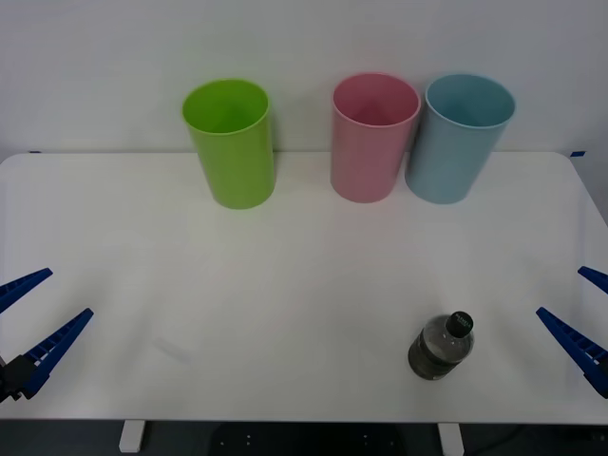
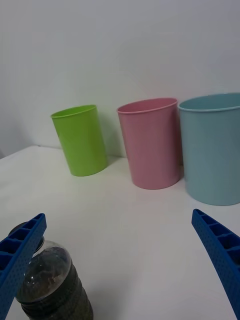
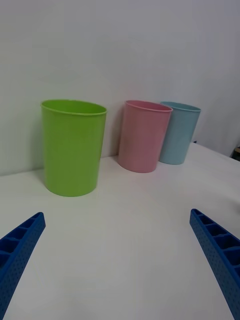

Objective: Grasp the object on the table and drop it into the matching bin: aluminum can to the light blue bin, PET bottle to the pink bin.

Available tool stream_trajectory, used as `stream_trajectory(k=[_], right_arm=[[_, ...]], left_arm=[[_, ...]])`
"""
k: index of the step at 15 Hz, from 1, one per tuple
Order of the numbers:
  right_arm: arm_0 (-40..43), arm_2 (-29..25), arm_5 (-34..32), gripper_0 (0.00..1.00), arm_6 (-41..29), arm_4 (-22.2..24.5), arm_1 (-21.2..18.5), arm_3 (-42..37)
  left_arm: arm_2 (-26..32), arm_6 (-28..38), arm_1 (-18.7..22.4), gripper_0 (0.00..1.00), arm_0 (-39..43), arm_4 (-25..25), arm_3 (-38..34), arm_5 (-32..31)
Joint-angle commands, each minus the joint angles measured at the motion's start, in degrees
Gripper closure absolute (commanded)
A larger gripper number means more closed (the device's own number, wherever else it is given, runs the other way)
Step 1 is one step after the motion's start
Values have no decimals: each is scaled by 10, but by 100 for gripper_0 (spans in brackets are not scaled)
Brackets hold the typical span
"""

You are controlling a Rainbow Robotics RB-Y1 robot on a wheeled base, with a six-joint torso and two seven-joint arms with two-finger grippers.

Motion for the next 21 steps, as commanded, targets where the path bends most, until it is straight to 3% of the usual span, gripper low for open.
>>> stream_trajectory(k=[1,4,14,17,21], right_arm=[[0,0,0,0,0,0,0,0],[9,0,1,0,2,0,21,10],[39,28,0,0,26,-9,-16,7],[48,38,-19,0,48,-9,-29,7],[61,59,-22,0,134,-8,-51,7]], left_arm=[[0,0,0,0,0,0,0,0],[0,0,0,0,0,0,0,0],[0,0,0,0,0,0,0,0],[0,0,0,0,0,0,0,0],[0,0,0,0,0,0,0,0]])
